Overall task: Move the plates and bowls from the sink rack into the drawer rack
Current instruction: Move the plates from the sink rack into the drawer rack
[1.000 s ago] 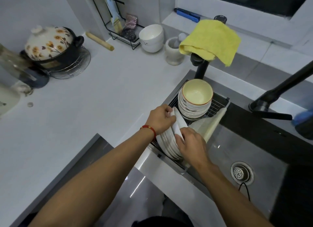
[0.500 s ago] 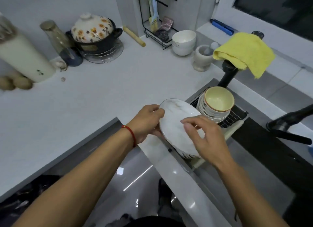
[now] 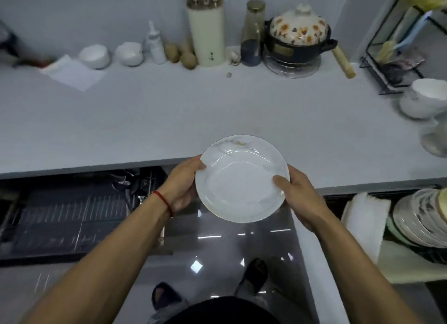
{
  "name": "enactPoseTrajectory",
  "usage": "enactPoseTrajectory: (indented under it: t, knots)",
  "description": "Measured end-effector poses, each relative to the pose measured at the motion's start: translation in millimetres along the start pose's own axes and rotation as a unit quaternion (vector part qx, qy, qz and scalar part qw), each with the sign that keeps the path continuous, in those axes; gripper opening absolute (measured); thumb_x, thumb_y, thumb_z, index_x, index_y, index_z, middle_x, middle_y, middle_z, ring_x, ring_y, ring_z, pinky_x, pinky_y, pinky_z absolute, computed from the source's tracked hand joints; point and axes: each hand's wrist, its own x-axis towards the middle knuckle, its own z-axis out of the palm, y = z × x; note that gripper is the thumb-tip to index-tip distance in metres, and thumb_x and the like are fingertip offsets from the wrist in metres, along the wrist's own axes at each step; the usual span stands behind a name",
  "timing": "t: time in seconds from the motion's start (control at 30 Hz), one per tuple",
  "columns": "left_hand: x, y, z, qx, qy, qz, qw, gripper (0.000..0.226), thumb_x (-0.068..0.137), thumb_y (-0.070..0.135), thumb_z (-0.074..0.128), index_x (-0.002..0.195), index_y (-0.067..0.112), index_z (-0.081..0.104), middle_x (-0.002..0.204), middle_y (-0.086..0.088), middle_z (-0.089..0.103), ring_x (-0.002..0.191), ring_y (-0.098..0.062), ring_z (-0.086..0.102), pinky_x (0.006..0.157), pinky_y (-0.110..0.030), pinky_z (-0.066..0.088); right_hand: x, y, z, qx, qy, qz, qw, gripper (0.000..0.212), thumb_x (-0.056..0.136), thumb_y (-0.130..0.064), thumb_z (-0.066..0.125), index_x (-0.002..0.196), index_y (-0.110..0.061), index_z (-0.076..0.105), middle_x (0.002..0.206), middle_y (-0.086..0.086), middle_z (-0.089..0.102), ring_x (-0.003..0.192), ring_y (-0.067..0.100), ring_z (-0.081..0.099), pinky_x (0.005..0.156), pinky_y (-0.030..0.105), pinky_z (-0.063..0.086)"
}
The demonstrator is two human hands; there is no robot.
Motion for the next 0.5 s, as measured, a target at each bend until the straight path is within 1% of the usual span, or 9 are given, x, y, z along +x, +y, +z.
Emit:
enactPoseTrajectory:
  t: [0.07, 0.13, 0.2, 0.23, 0.27, 0.33, 0.4, 0.47, 0.5]
  knots:
    - [-15, -6, -49, -0.049, 0.054, 0.011, 0.997, 0.037, 0.088, 0.02, 0.049, 0.115, 0.018, 0.074, 0.111, -0.009, 0.074, 0.095, -0.027, 0.068, 0.085, -0.043, 0.053, 11, -12, 48, -0.029, -0.038, -0.014, 0.999, 0.031, 0.099, -0.013, 0.05, 0.11, -0.033, 0.071, 0.095, -0.003, 0.077, 0.065, 0.008, 0.071, 0.048, 0.024, 0.054]
    - [-34, -11, -99, -0.088, 0.107, 0.033, 0.99, 0.034, 0.093, 0.014, 0.045, 0.116, 0.007, 0.07, 0.111, -0.014, 0.073, 0.097, -0.028, 0.066, 0.089, -0.043, 0.051, 20, -21, 103, -0.029, -0.068, -0.019, 0.997, 0.029, 0.101, -0.011, 0.051, 0.115, -0.028, 0.069, 0.098, -0.004, 0.078, 0.073, 0.007, 0.074, 0.051, 0.023, 0.056]
    - [-54, -17, -152, -0.1, 0.161, 0.053, 0.98, 0.027, 0.095, 0.008, 0.045, 0.105, 0.005, 0.07, 0.096, -0.011, 0.073, 0.087, -0.026, 0.065, 0.078, -0.036, 0.052, 24, -28, 162, -0.034, -0.096, -0.026, 0.994, 0.027, 0.102, -0.013, 0.053, 0.122, -0.024, 0.068, 0.105, -0.006, 0.078, 0.085, 0.007, 0.076, 0.058, 0.024, 0.059]
    - [-64, -20, -182, -0.093, 0.184, 0.057, 0.977, 0.025, 0.094, 0.006, 0.046, 0.103, 0.005, 0.07, 0.092, -0.009, 0.072, 0.083, -0.025, 0.064, 0.071, -0.032, 0.052, 25, -31, 195, -0.033, -0.114, -0.025, 0.993, 0.025, 0.103, -0.016, 0.054, 0.123, -0.025, 0.067, 0.106, -0.008, 0.078, 0.088, 0.008, 0.076, 0.059, 0.025, 0.06]
    - [-74, -23, -213, -0.08, 0.206, 0.053, 0.974, 0.025, 0.093, 0.004, 0.048, 0.104, 0.004, 0.069, 0.092, -0.01, 0.07, 0.082, -0.026, 0.063, 0.069, -0.031, 0.05, 25, -33, 230, -0.028, -0.129, -0.014, 0.991, 0.024, 0.103, -0.019, 0.054, 0.123, -0.027, 0.066, 0.105, -0.008, 0.078, 0.088, 0.011, 0.077, 0.06, 0.029, 0.062]
    - [-93, -30, -273, -0.061, 0.241, 0.034, 0.968, 0.025, 0.091, 0.002, 0.049, 0.108, 0.001, 0.068, 0.097, -0.014, 0.065, 0.087, -0.026, 0.059, 0.074, -0.038, 0.044, 23, -36, 298, -0.02, -0.153, 0.02, 0.988, 0.022, 0.104, -0.022, 0.054, 0.122, -0.028, 0.065, 0.107, -0.001, 0.077, 0.086, 0.021, 0.078, 0.061, 0.041, 0.064]
    - [-111, -37, -327, -0.061, 0.26, 0.023, 0.964, 0.024, 0.089, 0.002, 0.051, 0.106, 0.006, 0.068, 0.097, -0.015, 0.062, 0.086, -0.026, 0.056, 0.07, -0.036, 0.043, 22, -37, 361, -0.026, -0.178, 0.039, 0.983, 0.022, 0.104, -0.02, 0.052, 0.123, -0.025, 0.062, 0.111, 0.005, 0.075, 0.084, 0.025, 0.078, 0.06, 0.041, 0.064]
    - [-124, -43, -375, -0.073, 0.276, 0.008, 0.958, 0.024, 0.09, 0.003, 0.054, 0.108, 0.006, 0.069, 0.095, -0.015, 0.061, 0.078, -0.025, 0.057, 0.06, -0.027, 0.045, 21, -38, 415, -0.037, -0.212, 0.053, 0.975, 0.026, 0.104, -0.018, 0.052, 0.13, -0.021, 0.057, 0.119, 0.006, 0.071, 0.091, 0.027, 0.076, 0.062, 0.04, 0.065]
    - [-130, -46, -397, -0.08, 0.282, 0.005, 0.956, 0.024, 0.089, 0.003, 0.054, 0.109, 0.005, 0.069, 0.095, -0.015, 0.06, 0.078, -0.025, 0.056, 0.058, -0.026, 0.044, 22, -39, 440, -0.039, -0.229, 0.063, 0.971, 0.031, 0.104, -0.017, 0.052, 0.135, -0.019, 0.054, 0.121, 0.006, 0.069, 0.094, 0.028, 0.076, 0.063, 0.04, 0.065]
